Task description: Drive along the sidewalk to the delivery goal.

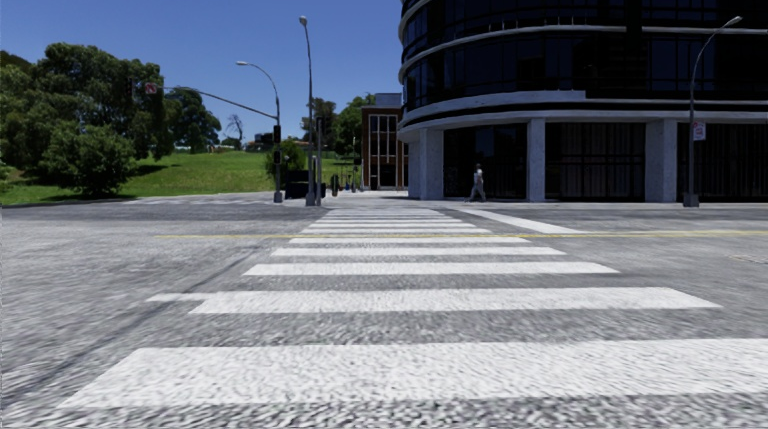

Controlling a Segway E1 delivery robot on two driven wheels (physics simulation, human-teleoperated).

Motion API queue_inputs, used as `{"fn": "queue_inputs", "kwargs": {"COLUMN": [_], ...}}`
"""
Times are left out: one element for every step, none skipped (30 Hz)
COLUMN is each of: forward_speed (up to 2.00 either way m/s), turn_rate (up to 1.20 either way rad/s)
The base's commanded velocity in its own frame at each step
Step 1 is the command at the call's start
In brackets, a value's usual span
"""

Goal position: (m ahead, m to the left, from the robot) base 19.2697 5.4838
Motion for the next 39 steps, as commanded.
{"fn": "queue_inputs", "kwargs": {"forward_speed": [1.31, 1.31, 1.31, 1.31, 1.31, 1.31, 1.31, 1.31, 1.31, 1.31, 1.31, 1.31, 1.31, 1.5, 2.0, 2.0, 2.0, 2.0, 2.0, 2.0, 2.0, 2.0, 2.0, 2.0, 2.0, 2.0, 2.0, 2.0, 2.0, 2.0, 2.0, 2.0, 2.0, 2.0, 2.0, 2.0, 2.0, 2.0, 2.0], "turn_rate": [0.0, 0.0, 0.0, 0.0, 0.0, 0.0, 0.0, 0.0, 0.0, 0.0, 0.0, 0.0, 0.0, 0.0, 0.0, 0.0, 0.0, 0.0, 0.0, 0.0, 0.0, 0.0, 0.0, 0.0, 0.0, 0.0, 0.0, 0.0, 0.0, 0.0, 0.0, 0.0, 0.0, 0.0, 0.0, 0.0, 0.0, 0.0, 0.0]}}
